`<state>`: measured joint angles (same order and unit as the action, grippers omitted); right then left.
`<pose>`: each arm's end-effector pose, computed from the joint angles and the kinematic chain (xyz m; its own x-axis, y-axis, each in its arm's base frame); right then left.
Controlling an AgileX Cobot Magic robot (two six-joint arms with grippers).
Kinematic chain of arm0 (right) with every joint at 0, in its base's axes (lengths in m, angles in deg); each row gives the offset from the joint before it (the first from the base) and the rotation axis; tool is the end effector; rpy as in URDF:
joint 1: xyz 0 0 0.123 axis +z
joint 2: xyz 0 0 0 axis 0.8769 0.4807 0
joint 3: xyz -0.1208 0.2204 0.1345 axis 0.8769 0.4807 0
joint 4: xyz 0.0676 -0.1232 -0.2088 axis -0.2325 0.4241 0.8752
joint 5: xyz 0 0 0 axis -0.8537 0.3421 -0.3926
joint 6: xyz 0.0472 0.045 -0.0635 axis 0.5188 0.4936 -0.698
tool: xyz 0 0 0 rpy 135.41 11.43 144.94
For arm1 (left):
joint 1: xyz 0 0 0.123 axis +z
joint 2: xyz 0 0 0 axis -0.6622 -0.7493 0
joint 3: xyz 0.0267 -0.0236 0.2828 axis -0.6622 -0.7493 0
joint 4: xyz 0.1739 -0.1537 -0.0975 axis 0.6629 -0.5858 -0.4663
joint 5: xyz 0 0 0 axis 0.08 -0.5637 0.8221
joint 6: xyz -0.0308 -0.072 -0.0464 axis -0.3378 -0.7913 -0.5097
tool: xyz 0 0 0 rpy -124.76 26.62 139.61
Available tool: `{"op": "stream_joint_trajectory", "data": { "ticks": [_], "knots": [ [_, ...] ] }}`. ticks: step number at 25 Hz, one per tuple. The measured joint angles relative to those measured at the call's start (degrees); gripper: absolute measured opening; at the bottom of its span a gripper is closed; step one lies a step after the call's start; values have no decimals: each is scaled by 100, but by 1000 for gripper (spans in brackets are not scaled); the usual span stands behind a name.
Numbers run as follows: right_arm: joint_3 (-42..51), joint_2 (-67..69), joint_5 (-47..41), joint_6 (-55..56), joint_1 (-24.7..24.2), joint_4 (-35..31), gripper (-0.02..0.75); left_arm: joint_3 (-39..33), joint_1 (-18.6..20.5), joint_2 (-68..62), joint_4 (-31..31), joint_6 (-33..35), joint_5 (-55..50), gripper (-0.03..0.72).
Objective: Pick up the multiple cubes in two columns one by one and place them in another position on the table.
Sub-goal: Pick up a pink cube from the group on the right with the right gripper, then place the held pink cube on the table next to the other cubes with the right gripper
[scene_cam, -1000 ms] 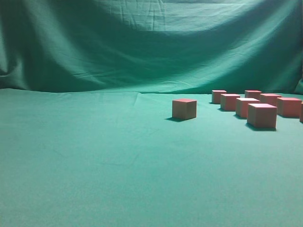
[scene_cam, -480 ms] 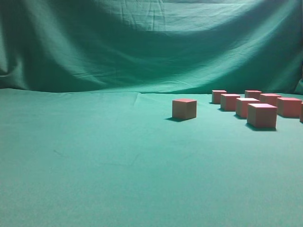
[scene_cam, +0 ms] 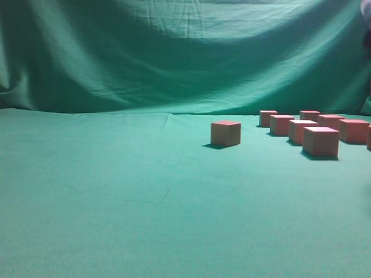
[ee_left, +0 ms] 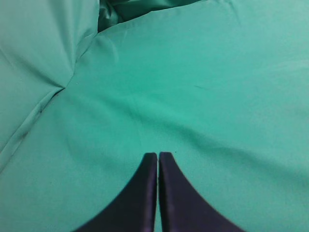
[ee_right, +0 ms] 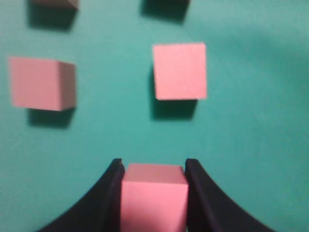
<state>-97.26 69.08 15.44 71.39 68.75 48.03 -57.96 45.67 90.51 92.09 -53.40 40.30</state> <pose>0.2773 0.0433 0.2001 -0.9678 -0.0722 -0.2409 -0.0952 0.9918 0.0851 0.0509 0.0171 0.1758 -0.3066 0.2752 -0.9112 -0.1268 0.9370 0.3256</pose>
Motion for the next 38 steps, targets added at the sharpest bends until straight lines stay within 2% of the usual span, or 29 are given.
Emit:
{"op": "stream_joint_trajectory", "data": {
  "ticks": [4,7,12,15,22,25,29,38],
  "knots": [
    [-1091,-122,-893,-1346,0,-997,260,0,0,0,0,0,0,0],
    [-1808,-122,-1222,-2672,22,-1960,260,0,0,0,0,0,0,0],
    [-2869,56,-1317,-4023,602,-2355,260,0,0,0,0,0,0,0],
    [-3472,495,-1432,-4161,1080,-2129,260,0,0,0,0,0,0,0],
    [-4769,1840,-1747,-4198,2174,-686,260,0,0,0,0,0,0,0],
    [-5132,2330,-1758,-4201,2470,-242,260,0,0,0,0,0,0,0],
    [-5445,2847,-1758,-4336,2584,-79,260,0,0,0,0,0,0,0],
    [-5469,3401,-1481,-4910,2584,-15,260,0,0,0,0,0,0,0]
  ]
}}
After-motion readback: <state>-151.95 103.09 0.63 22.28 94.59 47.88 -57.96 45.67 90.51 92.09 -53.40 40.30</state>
